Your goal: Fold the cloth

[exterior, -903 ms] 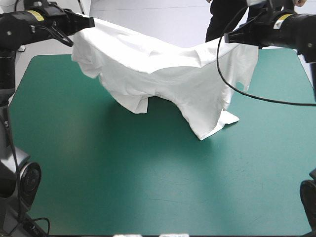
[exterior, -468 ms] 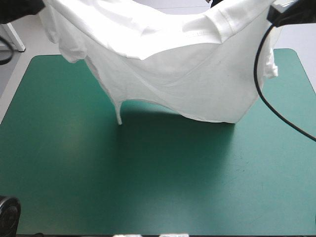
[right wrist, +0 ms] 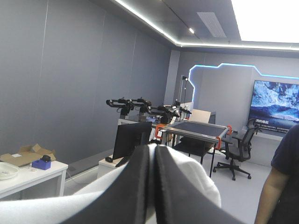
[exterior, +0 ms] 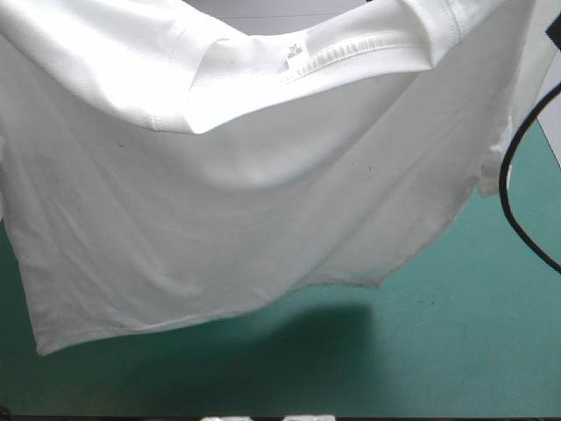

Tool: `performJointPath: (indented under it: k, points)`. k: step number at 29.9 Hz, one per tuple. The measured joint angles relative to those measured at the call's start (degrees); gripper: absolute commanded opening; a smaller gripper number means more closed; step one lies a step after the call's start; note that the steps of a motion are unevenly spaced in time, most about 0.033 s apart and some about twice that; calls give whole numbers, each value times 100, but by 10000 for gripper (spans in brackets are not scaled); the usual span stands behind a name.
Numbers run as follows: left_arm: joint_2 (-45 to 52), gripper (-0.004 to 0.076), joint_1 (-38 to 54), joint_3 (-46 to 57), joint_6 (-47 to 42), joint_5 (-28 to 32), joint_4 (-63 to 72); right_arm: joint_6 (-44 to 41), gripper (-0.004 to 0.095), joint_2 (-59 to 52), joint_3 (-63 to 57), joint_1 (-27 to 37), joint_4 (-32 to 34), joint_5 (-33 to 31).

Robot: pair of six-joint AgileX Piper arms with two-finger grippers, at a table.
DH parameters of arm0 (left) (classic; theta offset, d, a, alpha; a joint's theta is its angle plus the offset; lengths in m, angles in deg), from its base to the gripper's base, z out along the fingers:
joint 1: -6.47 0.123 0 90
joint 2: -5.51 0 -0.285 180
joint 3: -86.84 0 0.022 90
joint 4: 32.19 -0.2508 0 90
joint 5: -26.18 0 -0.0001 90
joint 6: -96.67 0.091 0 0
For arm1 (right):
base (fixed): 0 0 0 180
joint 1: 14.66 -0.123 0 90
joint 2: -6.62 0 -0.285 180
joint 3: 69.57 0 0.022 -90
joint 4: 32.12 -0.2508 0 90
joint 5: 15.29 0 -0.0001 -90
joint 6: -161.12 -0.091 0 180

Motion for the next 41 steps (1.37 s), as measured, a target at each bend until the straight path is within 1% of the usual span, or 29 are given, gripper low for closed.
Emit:
performJointPath:
  k: [6,9,15,19,23,26,29,31,33,34,35,36,37,38,39,41]
  points:
    - [-535,-9,0,444,0,-40,-20,-32,-11,431,-575,0,114,-13]
    - [-988,-9,0,739,0,-102,-143,-155,-13,846,-995,0,329,-18]
    - [-2243,-9,0,1112,0,-394,-475,-489,-13,2075,-1537,0,896,-55]
    - [-3226,-9,0,1161,0,-384,-569,-599,-13,2926,-1564,0,1065,84]
    - [-4088,-9,0,1162,0,-243,-666,-833,-13,3675,-1579,10,1113,309]
    - [-4639,-9,0,1167,0,-152,-762,-1133,-13,4190,-1581,86,1092,353]
    - [-5132,-9,0,1178,0,-105,-799,-1252,-12,4640,-1592,209,1003,345]
    - [-5372,-9,0,1192,40,-47,-799,-1271,6,4896,-1598,282,957,254]
    - [-5587,2,0,1195,65,37,-799,-1230,101,5080,-1598,313,952,115]
    - [-5657,31,0,1195,71,86,-799,-1181,159,5133,-1598,319,943,52]
    - [-5732,60,0,1195,71,147,-799,-1102,259,5197,-1598,319,926,-30]
    - [-5797,97,0,1195,79,200,-799,-1025,327,5247,-1598,319,915,-102]
    - [-5851,153,0,1195,91,249,-799,-967,404,5299,-1598,319,895,-169]
    - [-5893,220,0,1195,106,302,-794,-939,461,5334,-1598,319,884,-210]
    - [-5928,275,0,1195,119,354,-788,-933,490,5390,-1598,319,853,-235]
    - [-5975,398,0,1195,203,431,-755,-975,484,5457,-1598,319,843,-251]
